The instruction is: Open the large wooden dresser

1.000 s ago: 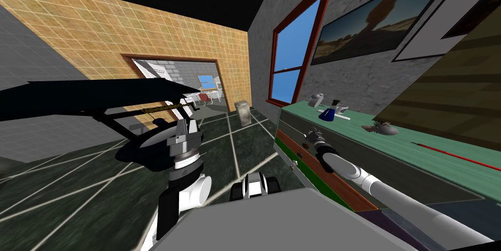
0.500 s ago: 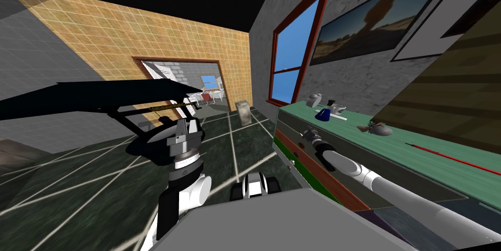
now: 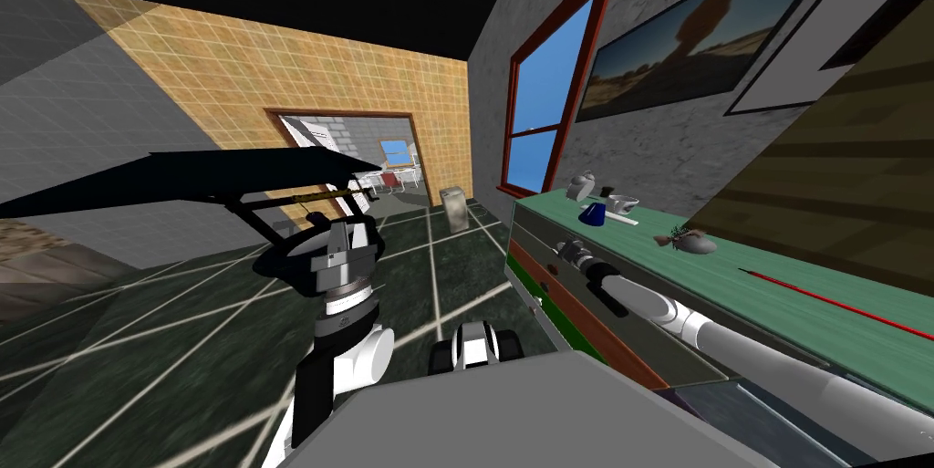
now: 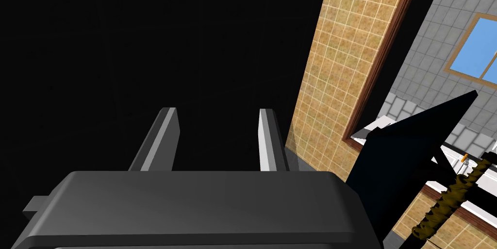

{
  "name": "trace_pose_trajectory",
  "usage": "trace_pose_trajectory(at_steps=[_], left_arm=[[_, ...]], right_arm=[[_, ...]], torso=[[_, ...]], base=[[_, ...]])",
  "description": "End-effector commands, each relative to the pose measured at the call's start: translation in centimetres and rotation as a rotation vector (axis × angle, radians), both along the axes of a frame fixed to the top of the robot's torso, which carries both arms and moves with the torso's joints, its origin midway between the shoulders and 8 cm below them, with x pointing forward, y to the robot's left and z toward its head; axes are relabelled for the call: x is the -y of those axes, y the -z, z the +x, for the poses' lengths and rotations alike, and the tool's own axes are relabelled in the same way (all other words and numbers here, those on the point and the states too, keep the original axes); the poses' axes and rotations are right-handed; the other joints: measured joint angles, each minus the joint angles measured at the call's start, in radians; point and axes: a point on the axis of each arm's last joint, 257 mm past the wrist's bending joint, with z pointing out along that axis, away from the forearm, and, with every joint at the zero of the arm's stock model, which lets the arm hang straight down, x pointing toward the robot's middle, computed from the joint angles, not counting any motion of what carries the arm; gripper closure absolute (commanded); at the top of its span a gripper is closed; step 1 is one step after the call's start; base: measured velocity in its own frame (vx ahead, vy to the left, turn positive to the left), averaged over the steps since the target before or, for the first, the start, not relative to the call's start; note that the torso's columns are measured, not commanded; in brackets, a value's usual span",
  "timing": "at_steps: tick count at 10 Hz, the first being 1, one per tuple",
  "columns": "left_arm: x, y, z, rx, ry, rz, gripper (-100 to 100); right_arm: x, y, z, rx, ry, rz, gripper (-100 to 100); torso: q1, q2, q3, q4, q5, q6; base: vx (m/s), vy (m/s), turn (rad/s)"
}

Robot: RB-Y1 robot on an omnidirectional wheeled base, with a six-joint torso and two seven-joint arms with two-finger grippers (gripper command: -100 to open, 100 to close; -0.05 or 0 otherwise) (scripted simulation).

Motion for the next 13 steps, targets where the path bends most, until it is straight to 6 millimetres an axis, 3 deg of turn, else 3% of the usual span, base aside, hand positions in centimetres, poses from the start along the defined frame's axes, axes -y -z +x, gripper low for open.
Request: trace_pose_trajectory(at_steps=[1, 5, 9, 10, 13], left_arm=[[0.0, 0.0, 0.0, 0.0, 0.0, 0.0, 0], [0.0, 0.0, 0.0, 0.0, 0.0, 0.0, 0], [0.0, 0.0, 0.0, 0.0, 0.0, 0.0, 0], [0.0, 0.0, 0.0, 0.0, 0.0, 0.0, 0], [0.0, 0.0, 0.0, 0.0, 0.0, 0.0, 0]], right_arm=[[-1.9, 0.1, 0.2, -0.042, -0.068, 0.018, -100], [-4.5, 0.4, 0.2, -0.107, -0.16, 0.043, -100], [-5.2, 0.5, 0.2, -0.117, -0.178, 0.048, -100], [-5.2, 0.5, 0.2, -0.117, -0.179, 0.048, 100], [-6.4, 0.6, 1.8, -0.112, -0.189, 0.06, 100]], torso=[[0.002, 0.0, 0.0, 0.0, 0.0, 0.001], [0.001, -0.001, -0.001, 0.0, 0.0, 0.0], [0.002, -0.001, -0.001, -0.001, 0.001, 0.002], [0.002, -0.001, -0.001, 0.0, 0.001, 0.001], [0.001, 0.0, 0.0, -0.002, -0.001, -0.001]], base=[[-0.08, -0.124, 0.092], [-0.07, -0.101, 0.069], [-0.035, -0.051, 0.033], [0.0, 0.0, 0.0], [-0.056, 0.037, -0.017]])
